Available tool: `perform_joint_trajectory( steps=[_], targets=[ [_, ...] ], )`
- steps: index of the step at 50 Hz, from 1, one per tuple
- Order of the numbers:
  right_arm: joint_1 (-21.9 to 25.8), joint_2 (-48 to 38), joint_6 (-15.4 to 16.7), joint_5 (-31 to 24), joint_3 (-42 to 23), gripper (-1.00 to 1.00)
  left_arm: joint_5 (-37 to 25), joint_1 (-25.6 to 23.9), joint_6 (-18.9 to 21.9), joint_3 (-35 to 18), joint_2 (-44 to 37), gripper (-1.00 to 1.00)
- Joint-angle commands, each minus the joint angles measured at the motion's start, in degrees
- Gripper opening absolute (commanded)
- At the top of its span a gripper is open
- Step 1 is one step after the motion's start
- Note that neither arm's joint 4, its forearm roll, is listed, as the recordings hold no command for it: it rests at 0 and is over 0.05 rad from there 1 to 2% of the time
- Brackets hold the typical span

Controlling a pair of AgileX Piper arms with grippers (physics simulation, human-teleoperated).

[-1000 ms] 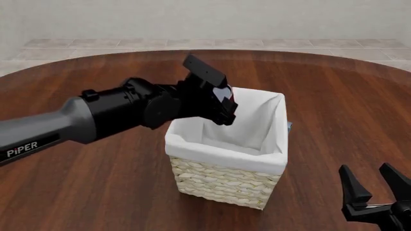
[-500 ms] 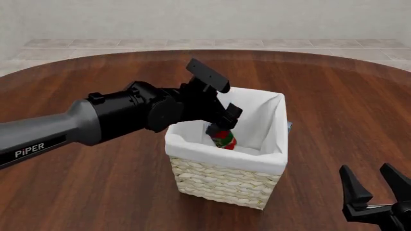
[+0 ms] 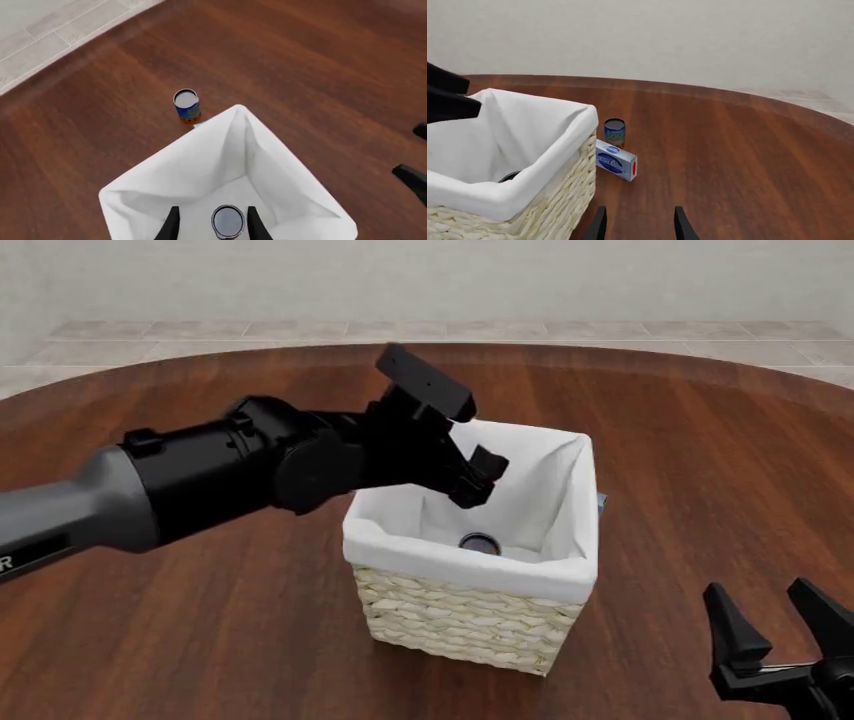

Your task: Pick up the tomato sauce, and put it in the basket.

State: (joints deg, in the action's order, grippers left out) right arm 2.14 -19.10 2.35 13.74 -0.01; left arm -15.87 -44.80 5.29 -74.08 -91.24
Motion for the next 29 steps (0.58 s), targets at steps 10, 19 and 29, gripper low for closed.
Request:
perform_joint_trajectory(
  steps=[10,19,29],
  targets=[
    [0.01,0.49,0.14,-0.4,0.0,1.0,-1.87,-0.57,-0.62,0.58,3.99,1.0],
    [-0.06,1.02,0.42,-0.71,0.0,1.0,-2.41,-0.21,-2.26,2.61,7.24,1.0],
    [-0.02,1.69,0.76,-1.25,0.0,1.0,-3.03,-0.17,-4.2,5.33,11.29,1.0]
  ],
)
